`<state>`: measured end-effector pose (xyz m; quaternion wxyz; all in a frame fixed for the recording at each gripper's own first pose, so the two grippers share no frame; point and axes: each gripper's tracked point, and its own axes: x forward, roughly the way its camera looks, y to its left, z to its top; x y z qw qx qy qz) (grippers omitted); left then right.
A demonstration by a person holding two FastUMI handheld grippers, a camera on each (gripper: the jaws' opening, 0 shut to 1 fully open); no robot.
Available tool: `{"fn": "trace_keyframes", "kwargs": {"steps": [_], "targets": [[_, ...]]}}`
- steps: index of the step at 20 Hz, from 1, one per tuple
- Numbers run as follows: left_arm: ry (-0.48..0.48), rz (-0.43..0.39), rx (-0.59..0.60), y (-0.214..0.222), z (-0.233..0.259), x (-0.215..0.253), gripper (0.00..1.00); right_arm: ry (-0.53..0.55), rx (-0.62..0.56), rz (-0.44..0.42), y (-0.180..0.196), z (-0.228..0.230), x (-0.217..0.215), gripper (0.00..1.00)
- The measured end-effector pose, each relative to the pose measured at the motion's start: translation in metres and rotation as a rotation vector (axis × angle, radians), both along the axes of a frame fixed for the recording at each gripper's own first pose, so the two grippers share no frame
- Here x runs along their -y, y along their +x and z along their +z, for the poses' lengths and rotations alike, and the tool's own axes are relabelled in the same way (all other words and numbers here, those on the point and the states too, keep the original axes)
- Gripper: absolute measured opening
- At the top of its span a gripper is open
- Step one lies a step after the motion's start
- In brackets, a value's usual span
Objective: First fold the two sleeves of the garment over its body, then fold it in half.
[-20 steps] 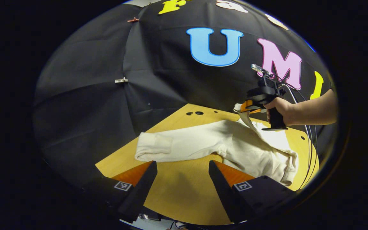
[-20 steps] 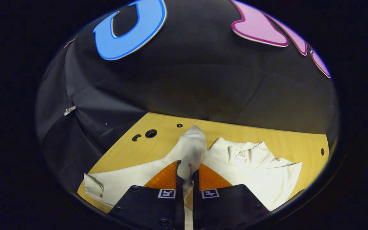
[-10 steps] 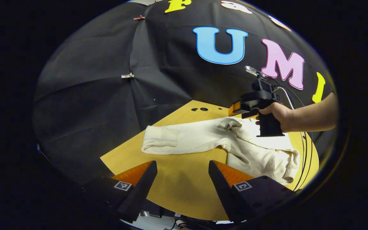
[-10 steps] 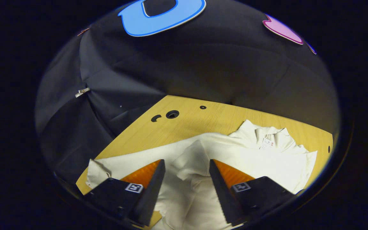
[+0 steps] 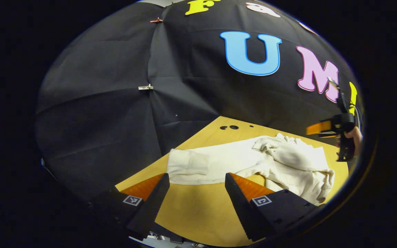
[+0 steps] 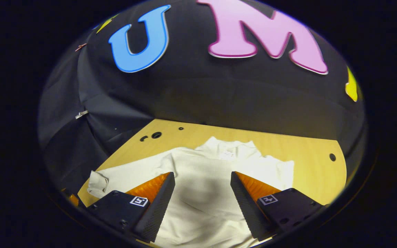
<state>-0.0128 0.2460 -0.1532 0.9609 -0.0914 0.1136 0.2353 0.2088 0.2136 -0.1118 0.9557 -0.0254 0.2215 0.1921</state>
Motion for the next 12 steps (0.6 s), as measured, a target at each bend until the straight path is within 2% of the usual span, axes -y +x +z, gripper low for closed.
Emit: {"fn": "trace_keyframes", "kwargs": {"steps": [8,12], "targets": [[0.019,0.042,-0.034,0.053,-0.031,-0.064,1.00,-0.014,-0.030,-0.288,-0.046,-0.004,0.196,0.99],[-0.011,0.045,-0.080,0.081,-0.056,-0.084,1.00,0.018,-0.025,-0.430,-0.072,0.009,0.271,0.99]]}}
